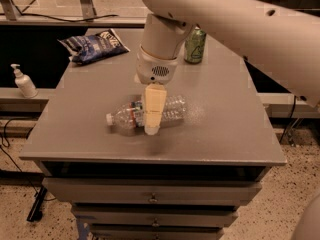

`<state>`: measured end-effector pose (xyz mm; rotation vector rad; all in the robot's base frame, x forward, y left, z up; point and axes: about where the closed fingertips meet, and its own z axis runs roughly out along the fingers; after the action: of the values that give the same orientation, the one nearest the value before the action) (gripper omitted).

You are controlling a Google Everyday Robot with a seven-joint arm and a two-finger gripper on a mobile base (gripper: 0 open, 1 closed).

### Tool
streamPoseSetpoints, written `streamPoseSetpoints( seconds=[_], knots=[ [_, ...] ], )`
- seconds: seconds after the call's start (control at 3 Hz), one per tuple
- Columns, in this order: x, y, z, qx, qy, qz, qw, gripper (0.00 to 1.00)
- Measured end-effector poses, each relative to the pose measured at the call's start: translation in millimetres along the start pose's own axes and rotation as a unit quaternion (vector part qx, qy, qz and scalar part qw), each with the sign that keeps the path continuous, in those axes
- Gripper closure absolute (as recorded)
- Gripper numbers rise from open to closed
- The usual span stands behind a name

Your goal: Knock water bottle over

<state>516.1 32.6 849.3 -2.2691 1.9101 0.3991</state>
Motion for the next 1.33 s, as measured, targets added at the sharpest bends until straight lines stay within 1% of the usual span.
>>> streamPoseSetpoints(
  seconds=[0.33, 0.67, 1.0, 1.33],
  knots=[
    [6, -2, -17, 0.036, -0.009, 0.019, 0.9991, 0.00],
    [24, 11, -55, 0.116, -0.036, 0.073, 0.9900, 0.00],
    [51, 31, -112, 0.229, -0.082, 0.138, 0.9600, 0.00],
    [76, 57, -149, 0.310, -0.134, 0.191, 0.9216, 0.00]
  ],
)
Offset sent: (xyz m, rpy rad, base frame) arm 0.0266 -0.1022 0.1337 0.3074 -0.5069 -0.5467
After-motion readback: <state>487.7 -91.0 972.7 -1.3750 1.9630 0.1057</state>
